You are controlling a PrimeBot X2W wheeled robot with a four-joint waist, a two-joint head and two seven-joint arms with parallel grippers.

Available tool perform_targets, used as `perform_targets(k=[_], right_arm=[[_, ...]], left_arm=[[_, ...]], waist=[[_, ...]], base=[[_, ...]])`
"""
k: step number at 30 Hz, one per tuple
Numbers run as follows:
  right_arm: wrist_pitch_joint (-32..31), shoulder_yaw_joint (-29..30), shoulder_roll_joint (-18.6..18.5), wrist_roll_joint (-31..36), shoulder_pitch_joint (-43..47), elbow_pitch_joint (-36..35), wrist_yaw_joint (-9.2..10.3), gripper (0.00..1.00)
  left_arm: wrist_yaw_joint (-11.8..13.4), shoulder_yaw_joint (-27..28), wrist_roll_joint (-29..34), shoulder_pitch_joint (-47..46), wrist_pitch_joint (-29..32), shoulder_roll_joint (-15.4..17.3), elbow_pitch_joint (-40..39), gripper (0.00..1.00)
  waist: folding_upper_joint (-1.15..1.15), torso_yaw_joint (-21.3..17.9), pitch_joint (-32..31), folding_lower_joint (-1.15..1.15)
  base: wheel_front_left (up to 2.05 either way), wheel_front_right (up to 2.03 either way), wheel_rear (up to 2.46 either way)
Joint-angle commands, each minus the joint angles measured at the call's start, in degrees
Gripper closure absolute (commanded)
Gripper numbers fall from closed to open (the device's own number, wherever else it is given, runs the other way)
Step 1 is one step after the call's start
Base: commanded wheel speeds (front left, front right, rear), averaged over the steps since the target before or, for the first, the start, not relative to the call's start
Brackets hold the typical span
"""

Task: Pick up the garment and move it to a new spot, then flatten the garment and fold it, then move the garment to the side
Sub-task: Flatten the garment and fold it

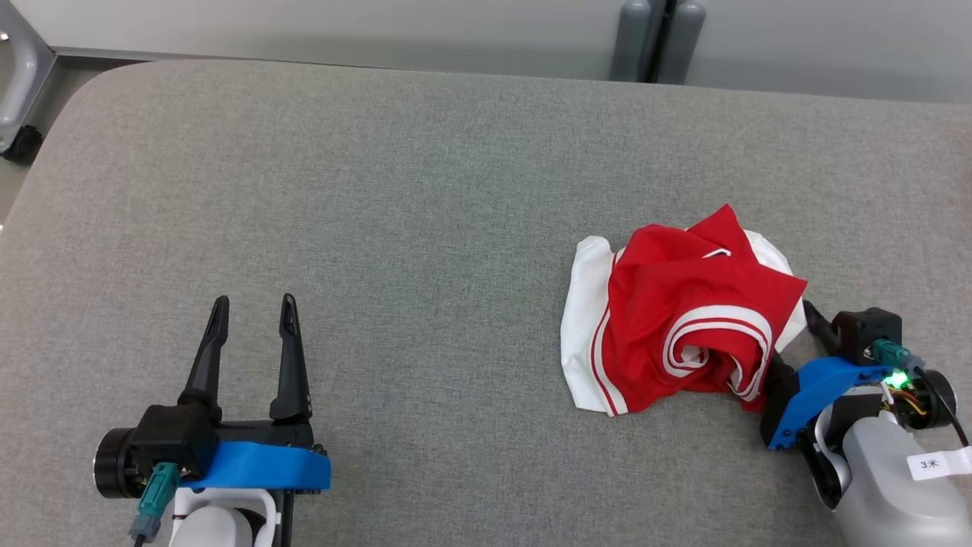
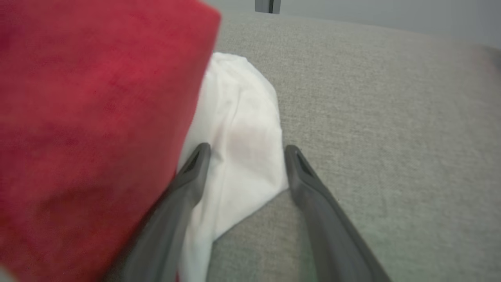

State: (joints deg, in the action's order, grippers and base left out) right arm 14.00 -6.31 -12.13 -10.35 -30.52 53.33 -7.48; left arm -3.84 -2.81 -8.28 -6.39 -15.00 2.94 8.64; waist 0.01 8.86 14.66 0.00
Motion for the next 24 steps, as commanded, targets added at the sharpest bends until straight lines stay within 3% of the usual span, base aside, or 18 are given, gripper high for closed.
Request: perform_targets(k=[1, 3, 4, 6, 7, 17, 24], right_arm=[[-0.1, -0.8, 0.5, -0.6, -0.5, 1.7, -0.03, 0.00], [0.0, -2.1, 1.3, -1.4, -0.1, 3.5, -0.03, 0.00], [-0.1, -2.6, 1.5, -1.7, 0.0, 4.3, -0.03, 0.54], [-0.1, -3.6, 1.7, -2.7, -0.3, 5.4, -0.03, 0.93], [0.1, -4.0, 1.7, -3.2, -0.6, 5.7, -0.03, 1.00], [1.2, -4.9, -2.8, -6.8, -1.8, 4.7, 0.00, 1.00], [1.2, -0.5, -10.7, -7.4, -1.2, -1.1, -0.01, 1.00]], left_arm=[[0.3, -0.2, -0.2, -0.8, -0.3, -0.1, 0.2, 0.00], [0.3, -0.1, -0.2, -0.5, -0.3, -0.1, 0.3, 0.00], [0.3, 0.0, -0.2, -0.3, -0.3, -0.1, 0.3, 0.00], [0.4, 0.0, -0.2, 0.0, -0.3, -0.1, 0.4, 0.00], [0.4, 0.1, -0.2, 0.1, -0.3, -0.1, 0.4, 0.00], [0.0, 0.6, 0.2, 1.2, -0.3, -0.1, 0.6, 0.00], [-0.1, 1.0, 0.3, 2.3, -0.3, -0.1, 0.6, 0.00]], waist=[[-0.01, 0.0, -0.2, 0.00], [-0.01, -0.1, -0.6, 0.00], [-0.01, -0.2, -0.8, 0.00], [-0.01, -0.5, -1.1, 0.00], [-0.01, -0.7, -1.3, 0.00], [-0.01, -3.0, -3.9, 0.00], [-0.01, -4.1, -5.8, 0.00]], base=[[0.00, 0.00, 0.00], [0.00, 0.00, 0.00], [0.00, 0.00, 0.00], [0.00, 0.00, 0.00], [0.00, 0.00, 0.00], [0.00, 0.00, 0.00], [0.00, 0.00, 0.00]])
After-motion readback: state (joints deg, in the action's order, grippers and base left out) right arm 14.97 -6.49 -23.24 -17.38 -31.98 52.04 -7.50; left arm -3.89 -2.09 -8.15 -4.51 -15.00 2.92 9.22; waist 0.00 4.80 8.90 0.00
